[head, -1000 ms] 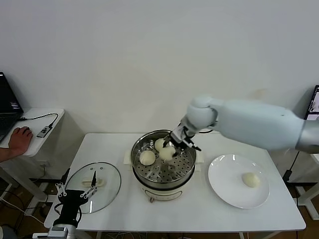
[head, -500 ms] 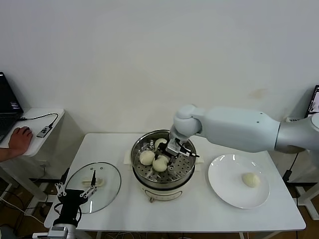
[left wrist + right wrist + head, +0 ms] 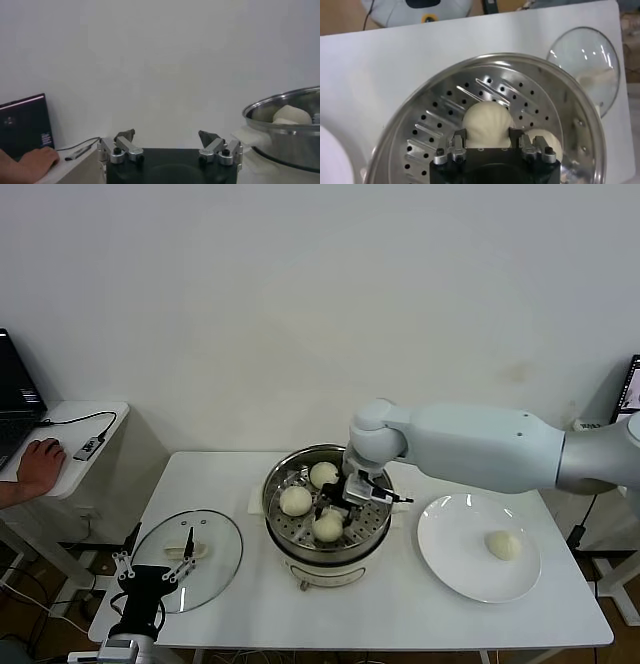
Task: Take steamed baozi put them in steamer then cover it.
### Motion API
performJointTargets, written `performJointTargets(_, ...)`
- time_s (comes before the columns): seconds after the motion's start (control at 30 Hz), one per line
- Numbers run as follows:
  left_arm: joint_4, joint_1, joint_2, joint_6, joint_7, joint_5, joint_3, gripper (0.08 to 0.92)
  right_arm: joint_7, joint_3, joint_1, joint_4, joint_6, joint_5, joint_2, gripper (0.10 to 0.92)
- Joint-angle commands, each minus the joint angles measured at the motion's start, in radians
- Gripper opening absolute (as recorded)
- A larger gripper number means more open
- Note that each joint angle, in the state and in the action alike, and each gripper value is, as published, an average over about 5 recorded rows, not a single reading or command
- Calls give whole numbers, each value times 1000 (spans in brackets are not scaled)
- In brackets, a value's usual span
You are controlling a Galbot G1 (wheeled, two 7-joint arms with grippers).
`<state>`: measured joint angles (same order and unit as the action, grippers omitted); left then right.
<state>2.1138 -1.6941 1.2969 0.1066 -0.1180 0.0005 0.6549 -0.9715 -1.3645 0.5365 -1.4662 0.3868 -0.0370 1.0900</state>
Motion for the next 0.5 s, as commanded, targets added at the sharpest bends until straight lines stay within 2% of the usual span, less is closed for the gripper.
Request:
performJointTargets(0.03, 1, 2, -2, 0, 0, 0, 1, 823, 8, 1, 12, -10, 13, 14, -8, 670)
performJointTargets(0.23, 2, 5, -6, 0, 1, -2, 2, 823, -55, 19, 67, -40, -88, 80, -68, 801)
performJointTargets(0.5, 7, 14, -18, 0, 1, -5, 0, 823, -106, 55, 131, -75, -487, 199, -242, 823)
